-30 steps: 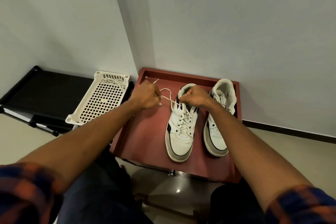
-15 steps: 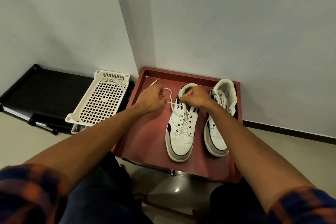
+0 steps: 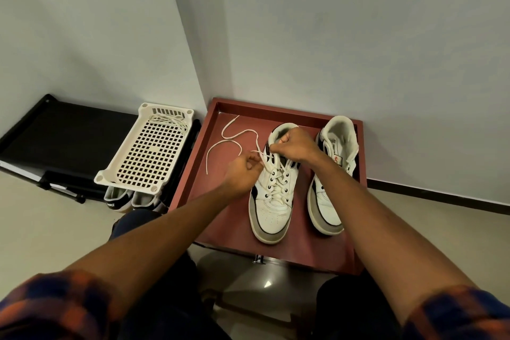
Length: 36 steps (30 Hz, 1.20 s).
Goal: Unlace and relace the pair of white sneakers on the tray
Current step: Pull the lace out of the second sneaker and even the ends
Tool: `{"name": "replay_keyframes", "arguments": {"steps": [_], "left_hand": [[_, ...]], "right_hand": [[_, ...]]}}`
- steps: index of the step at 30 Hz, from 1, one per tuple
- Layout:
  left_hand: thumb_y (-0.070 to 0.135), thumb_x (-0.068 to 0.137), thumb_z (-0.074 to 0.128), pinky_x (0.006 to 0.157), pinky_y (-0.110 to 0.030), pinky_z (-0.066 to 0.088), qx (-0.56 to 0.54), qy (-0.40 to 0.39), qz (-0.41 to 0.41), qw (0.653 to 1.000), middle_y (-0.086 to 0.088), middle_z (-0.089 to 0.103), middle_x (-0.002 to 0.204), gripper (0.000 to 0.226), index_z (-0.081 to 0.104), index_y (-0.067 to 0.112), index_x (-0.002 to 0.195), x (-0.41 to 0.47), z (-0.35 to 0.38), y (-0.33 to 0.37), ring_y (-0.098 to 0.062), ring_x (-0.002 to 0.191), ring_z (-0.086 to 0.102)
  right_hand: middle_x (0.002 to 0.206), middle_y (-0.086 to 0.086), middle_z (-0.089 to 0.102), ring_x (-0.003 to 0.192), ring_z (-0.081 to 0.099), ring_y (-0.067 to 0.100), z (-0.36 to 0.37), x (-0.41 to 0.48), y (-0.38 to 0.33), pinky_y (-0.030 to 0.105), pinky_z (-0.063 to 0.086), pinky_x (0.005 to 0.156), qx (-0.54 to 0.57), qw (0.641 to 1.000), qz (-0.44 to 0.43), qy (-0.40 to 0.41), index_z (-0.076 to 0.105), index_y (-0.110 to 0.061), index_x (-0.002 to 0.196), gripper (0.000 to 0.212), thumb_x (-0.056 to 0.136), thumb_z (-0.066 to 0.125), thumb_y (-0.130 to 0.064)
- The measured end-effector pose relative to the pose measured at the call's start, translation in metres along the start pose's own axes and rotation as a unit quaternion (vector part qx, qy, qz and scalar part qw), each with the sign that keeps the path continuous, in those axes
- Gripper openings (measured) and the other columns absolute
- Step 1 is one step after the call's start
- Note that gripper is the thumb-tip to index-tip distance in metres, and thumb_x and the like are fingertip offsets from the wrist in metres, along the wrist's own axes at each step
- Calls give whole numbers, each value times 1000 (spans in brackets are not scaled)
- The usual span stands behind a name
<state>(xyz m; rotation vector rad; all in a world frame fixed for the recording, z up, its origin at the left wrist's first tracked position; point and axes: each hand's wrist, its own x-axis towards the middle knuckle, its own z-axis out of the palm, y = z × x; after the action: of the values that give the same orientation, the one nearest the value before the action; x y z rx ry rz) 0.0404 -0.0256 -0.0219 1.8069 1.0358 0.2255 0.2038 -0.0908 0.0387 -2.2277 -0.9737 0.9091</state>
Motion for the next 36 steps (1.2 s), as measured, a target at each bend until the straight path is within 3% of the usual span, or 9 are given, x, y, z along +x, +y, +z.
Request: {"name": "replay_keyframes", "arguments": {"steps": [4,8,17,21,25,27,29,32,36], "left_hand": [[20,96,47,50,-26,35,-150,-9,-135,979,-2,47,58,30,49,16,67,11,9,22,-15,51,42],[22,92,40,46,-23,25,-263,-10,-229,937,5,37,54,28,44,23,65,21,6,39,-9,46,29],[19,85,48,55,-22,35,-276,-68,-264,922,7,48,62,15,52,21,71,12,-4,36,-7,51,40],[18,79,45,58,-24,39,-286,-93,-278,912,3,64,64,16,55,16,66,-11,-15,24,-9,53,53],[8,78,43,56,-24,39,-249,-146,-236,928,-2,67,74,16,54,15,69,-39,-24,13,-8,55,54],[3,76,41,57,-25,38,-260,-160,-194,932,-1,65,75,17,51,16,71,-47,-29,13,-8,60,53],[5,67,44,59,-26,36,-254,-170,-152,940,0,62,76,14,52,17,67,-56,-35,20,-11,67,49],[9,58,50,59,-27,35,-192,-155,-77,966,0,56,77,11,57,15,65,-66,-39,36,-11,68,45],[-6,83,57,65,-16,43,-41,-179,55,981,-2,56,74,14,60,4,74,-78,-41,48,-2,66,52]], "right_hand": [[37,-12,47,36,44,3,0,1,1,19,35,45,1,1000,-3,-2,53,-18,48,38,80,74,-16],[38,-11,49,36,44,1,1,0,2,17,35,44,10,1000,-3,0,56,-18,50,35,80,75,-15],[39,-10,49,37,44,2,3,2,4,16,35,44,2,1000,-7,9,57,-16,52,34,80,75,-16],[49,-5,55,48,50,8,3,0,5,27,42,56,-22,999,-7,30,67,-9,60,25,78,77,-23],[58,-5,61,54,54,8,12,-9,5,25,39,56,-73,990,-47,109,65,-16,59,24,77,79,-24],[85,-2,68,75,61,13,16,-18,6,27,45,68,-108,976,-110,155,74,-17,82,10,76,80,-23],[98,-1,65,90,59,17,23,-26,9,30,47,78,-149,960,-175,161,75,-19,102,25,78,79,-24],[78,-8,68,76,63,14,33,-46,1,28,45,66,-151,962,-168,155,78,-21,86,16,87,73,-37],[52,-5,61,46,53,10,40,-64,-15,26,40,51,50,995,-44,74,64,-15,58,47,91,69,-48]]}}
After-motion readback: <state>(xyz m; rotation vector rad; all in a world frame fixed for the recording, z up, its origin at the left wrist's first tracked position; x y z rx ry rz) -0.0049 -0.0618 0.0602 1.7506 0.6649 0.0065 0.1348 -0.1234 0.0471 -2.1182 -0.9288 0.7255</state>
